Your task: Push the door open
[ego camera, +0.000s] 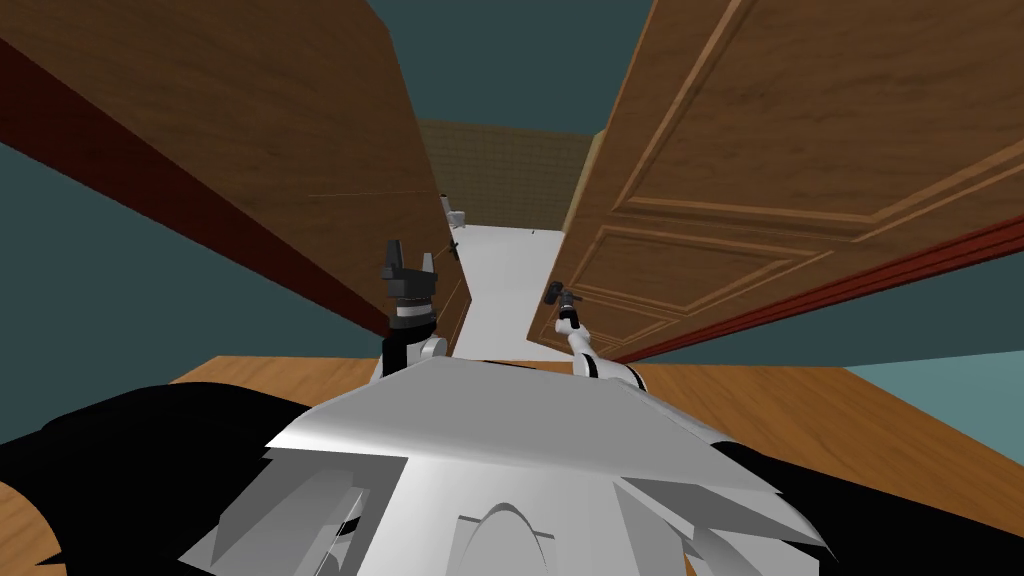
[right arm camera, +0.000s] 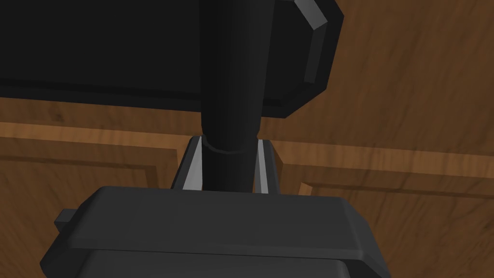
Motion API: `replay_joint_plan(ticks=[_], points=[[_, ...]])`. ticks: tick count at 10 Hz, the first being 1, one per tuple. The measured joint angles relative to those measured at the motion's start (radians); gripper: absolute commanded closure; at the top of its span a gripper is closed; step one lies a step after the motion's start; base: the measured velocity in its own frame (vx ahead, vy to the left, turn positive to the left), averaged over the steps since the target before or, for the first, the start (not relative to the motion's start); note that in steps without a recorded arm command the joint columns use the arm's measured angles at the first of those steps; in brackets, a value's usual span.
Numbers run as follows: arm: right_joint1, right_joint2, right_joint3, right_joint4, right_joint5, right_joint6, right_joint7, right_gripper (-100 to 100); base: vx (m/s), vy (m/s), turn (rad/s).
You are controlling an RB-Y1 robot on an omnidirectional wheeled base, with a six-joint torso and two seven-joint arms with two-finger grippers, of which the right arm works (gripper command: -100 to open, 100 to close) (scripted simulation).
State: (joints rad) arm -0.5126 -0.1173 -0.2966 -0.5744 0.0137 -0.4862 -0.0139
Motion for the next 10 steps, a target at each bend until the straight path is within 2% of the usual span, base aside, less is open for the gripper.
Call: replay_joint_plan(ticks=[2,4,5,6,9,10], points=[[0.046,0.009,-0.02,-0.088,-0.006,0.05,0.011,100,0.149,0.117,-0.083],[0.03,-0.007,-0.031,-0.054,-0.011,0.027,0.015,100,0.094,0.043,-0.033],[0.047,-0.002,-0.04,-0.08,-0.014,0.037,0.019,100,0.147,0.116,-0.067],[0.048,-0.009,-0.046,-0.075,-0.017,0.04,0.019,100,0.075,0.065,-0.029],[0.014,-0.038,-0.076,0.012,-0.03,-0.003,0.025,100,0.15,0.093,-0.063],[0.029,-0.034,-0.082,-0.024,-0.031,0.007,0.029,100,0.166,0.11,-0.076]])
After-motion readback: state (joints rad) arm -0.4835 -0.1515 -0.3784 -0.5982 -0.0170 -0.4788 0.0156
